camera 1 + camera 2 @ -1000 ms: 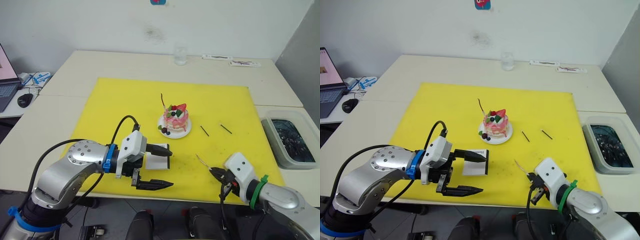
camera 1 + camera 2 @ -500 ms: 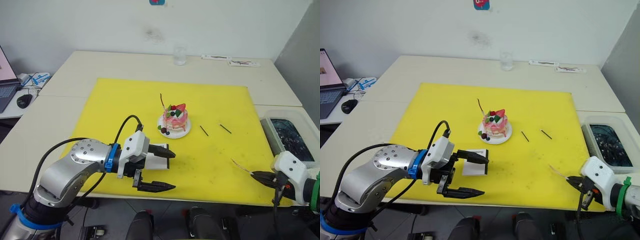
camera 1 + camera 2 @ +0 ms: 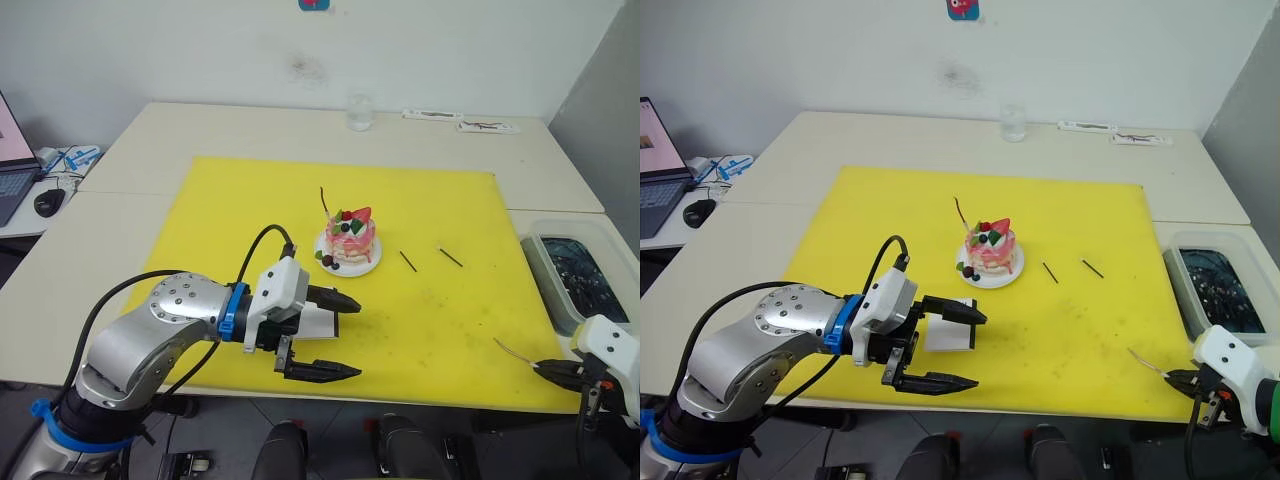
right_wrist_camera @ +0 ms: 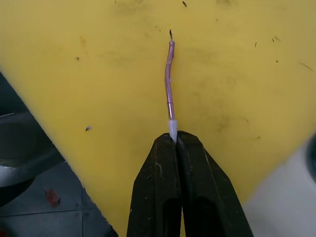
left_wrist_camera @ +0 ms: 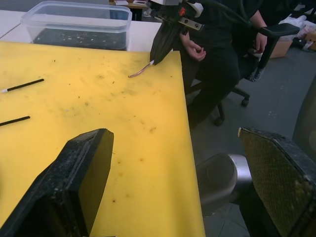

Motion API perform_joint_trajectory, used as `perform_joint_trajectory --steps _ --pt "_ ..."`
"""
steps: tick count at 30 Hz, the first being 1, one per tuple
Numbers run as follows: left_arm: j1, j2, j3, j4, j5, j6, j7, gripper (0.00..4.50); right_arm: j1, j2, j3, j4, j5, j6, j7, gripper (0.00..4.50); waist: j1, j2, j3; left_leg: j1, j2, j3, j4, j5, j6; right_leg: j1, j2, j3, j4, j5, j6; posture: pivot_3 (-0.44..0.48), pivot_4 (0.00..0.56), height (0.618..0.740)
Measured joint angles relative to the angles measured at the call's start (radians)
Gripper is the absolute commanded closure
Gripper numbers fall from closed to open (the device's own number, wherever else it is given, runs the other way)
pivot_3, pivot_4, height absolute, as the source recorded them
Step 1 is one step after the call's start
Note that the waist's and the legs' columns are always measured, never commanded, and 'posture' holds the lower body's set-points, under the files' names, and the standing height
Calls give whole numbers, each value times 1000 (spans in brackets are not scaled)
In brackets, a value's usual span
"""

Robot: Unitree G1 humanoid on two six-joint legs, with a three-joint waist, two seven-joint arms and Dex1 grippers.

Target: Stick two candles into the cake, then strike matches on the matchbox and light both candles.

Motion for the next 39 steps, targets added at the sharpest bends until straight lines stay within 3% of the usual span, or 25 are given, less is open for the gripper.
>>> perform_joint_trajectory --steps 9,17,23,35,39 --pt "-16 -6 -2 -13 0 29 23 0 -8 -43 -29 -9 0 38 56 907 0 0 0 0 0 0 0 0 0 0 0 0 0 0 0 0 150 740" --pt "-10 -31 -21 -26 7 36 66 0 -57 -229 -69 -120 -4 239 100 907 0 0 0 0 0 0 1 0 0 0 0 0 0 0 1 0 150 740" --pt "14 -48 -42 -59 11 35 102 0 -190 -343 85 -131 25 414 65 907 0 0 0 0 0 0 0 0 0 0 0 0 0 0 1 0 150 740" --pt "109 -65 -80 -115 41 4 152 0 -376 -371 376 -35 18 385 37 907 0 0 0 0 0 1 1 0 0 0 0 0 0 1 1 0 150 740" --pt "122 -64 -80 -130 39 -9 148 0 -410 -374 409 -20 18 378 40 1849 -1 0 0 0 0 1 1 0 0 0 0 0 0 1 1 0 150 740"
